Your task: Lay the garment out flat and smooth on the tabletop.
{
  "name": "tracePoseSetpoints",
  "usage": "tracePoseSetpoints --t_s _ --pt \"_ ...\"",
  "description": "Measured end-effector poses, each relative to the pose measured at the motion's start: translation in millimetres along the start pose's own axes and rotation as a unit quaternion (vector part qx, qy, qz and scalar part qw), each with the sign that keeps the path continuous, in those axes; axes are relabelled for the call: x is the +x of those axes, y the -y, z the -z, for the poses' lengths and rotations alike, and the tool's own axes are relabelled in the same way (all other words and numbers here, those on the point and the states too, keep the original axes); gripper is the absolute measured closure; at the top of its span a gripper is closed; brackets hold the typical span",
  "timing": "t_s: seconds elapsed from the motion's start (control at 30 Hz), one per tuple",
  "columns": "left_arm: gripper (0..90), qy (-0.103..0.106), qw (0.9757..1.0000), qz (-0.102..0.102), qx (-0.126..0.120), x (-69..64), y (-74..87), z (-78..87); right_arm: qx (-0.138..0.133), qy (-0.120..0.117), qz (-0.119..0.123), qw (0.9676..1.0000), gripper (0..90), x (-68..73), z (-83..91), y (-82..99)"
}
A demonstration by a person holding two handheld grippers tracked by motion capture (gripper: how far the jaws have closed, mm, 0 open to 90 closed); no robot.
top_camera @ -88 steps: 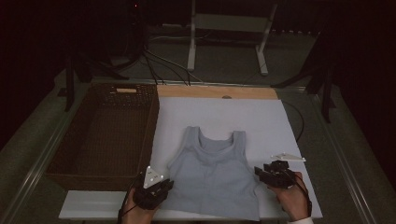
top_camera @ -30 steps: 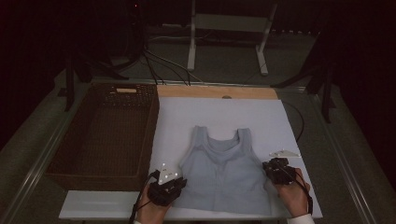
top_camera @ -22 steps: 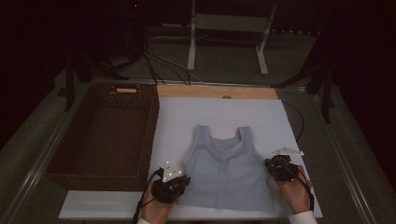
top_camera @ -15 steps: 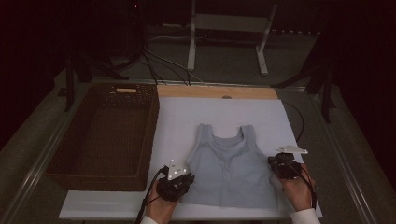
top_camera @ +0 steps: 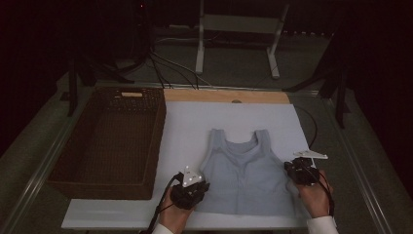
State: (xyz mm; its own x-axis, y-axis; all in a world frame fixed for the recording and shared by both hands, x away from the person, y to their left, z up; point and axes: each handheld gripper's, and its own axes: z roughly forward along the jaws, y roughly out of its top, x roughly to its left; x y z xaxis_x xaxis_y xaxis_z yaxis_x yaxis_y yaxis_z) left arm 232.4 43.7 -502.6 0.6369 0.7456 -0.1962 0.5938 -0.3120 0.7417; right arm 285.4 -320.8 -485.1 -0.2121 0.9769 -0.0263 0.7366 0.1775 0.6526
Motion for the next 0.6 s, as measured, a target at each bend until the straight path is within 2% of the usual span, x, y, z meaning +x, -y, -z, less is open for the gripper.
tracePoseSetpoints --t_s 0.07,0.23,0.37,0.47,0.6 --pt "83.8 0.0 1.0 -0.001 0.0 -0.4 -0.3 -0.7 -0.001 -0.002 0.0 1.0 87.6 0.0 1.0 0.4" --pt "80.8 0.002 1.0 0.002 -0.003 0.6 -0.2 -0.6 -0.035 -0.009 -0.01 0.9993 56.3 -1.4 12.6 2.9" --pt "66.6 0.012 0.9999 0.004 -0.011 2.4 -0.5 -0.5 -0.061 -0.026 -0.007 0.9978 39.9 -1.4 22.9 10.2" --pt "57.1 0.018 0.9996 0.002 -0.02 1.9 -1.2 0.0 -0.06 -0.038 -0.025 0.9971 32.4 -2.0 27.8 15.5" --pt "48.9 0.024 0.9992 0.0 -0.033 1.6 -3.1 1.3 -0.076 -0.063 -0.044 0.9941 23.6 -3.7 32.8 21.9"
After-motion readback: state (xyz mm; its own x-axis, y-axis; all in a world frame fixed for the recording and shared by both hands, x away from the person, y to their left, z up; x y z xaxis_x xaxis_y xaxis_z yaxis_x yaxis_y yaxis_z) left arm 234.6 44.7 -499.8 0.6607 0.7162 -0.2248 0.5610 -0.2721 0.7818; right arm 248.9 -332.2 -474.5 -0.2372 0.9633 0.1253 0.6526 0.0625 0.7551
